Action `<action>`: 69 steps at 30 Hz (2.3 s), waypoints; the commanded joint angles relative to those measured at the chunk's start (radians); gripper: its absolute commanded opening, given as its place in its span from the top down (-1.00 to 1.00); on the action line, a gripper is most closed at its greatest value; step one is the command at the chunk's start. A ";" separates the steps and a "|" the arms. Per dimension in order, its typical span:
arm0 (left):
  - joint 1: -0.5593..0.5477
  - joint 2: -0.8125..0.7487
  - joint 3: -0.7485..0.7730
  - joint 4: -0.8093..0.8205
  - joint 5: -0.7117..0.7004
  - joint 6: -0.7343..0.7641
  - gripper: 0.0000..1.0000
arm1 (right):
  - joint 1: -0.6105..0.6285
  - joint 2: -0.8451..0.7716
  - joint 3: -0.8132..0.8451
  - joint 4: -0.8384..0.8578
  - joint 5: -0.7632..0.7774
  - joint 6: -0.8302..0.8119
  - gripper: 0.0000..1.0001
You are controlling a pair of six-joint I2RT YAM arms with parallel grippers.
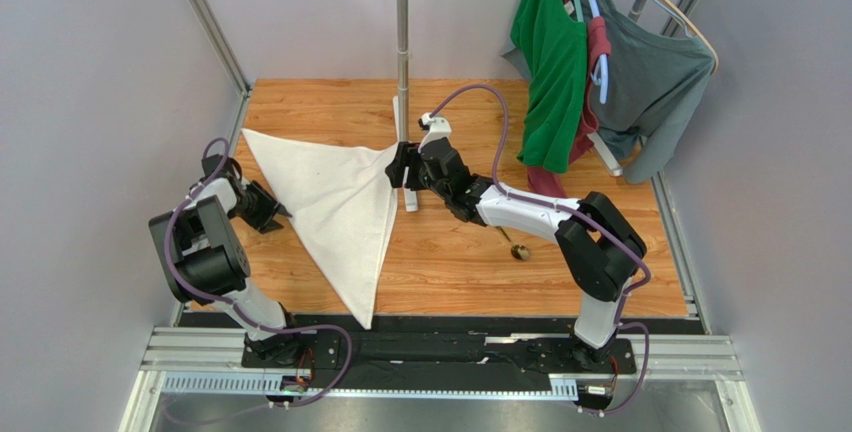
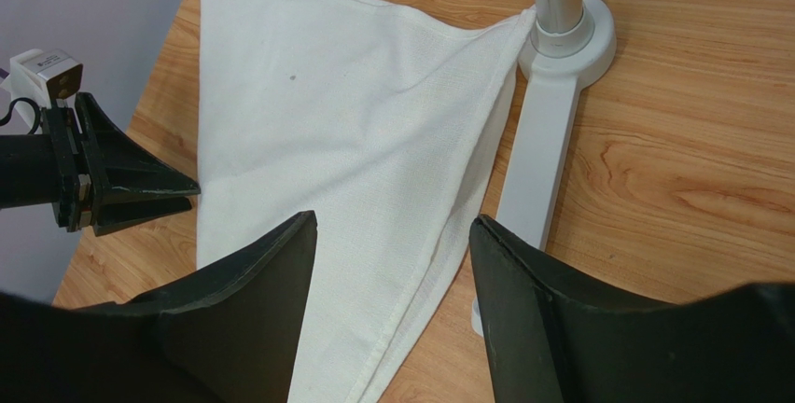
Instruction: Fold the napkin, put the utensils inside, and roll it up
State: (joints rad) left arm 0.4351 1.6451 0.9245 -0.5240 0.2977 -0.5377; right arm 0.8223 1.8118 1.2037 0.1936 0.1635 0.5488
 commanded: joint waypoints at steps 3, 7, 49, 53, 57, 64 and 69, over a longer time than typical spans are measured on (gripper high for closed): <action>-0.018 0.015 0.046 0.036 -0.017 -0.022 0.07 | 0.005 -0.045 0.000 0.044 0.005 -0.015 -0.29; -0.027 0.021 0.051 0.033 -0.026 -0.031 0.07 | 0.003 -0.045 0.000 0.043 0.005 -0.016 -0.29; -0.012 -0.080 0.019 -0.119 -0.262 -0.010 1.00 | 0.001 0.023 0.052 0.003 -0.106 -0.062 -0.28; -0.010 -0.096 0.028 -0.126 -0.238 0.007 0.81 | 0.020 0.073 0.086 -0.008 -0.150 -0.076 -0.27; -0.010 -0.123 0.034 -0.128 -0.226 0.013 0.39 | 0.038 0.119 0.132 -0.034 -0.261 -0.075 -0.27; -0.009 -0.240 0.030 -0.128 -0.245 0.013 -0.04 | 0.107 0.158 0.103 -0.062 -0.271 -0.070 -0.20; -0.056 -0.350 0.054 -0.105 -0.296 0.002 -0.04 | 0.117 0.210 0.161 -0.112 -0.179 -0.067 -0.17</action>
State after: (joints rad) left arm 0.4171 1.3769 0.9443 -0.6510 0.0460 -0.5335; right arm 0.9382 1.9797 1.2957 0.1257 -0.0860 0.4923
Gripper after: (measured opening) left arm 0.518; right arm 0.591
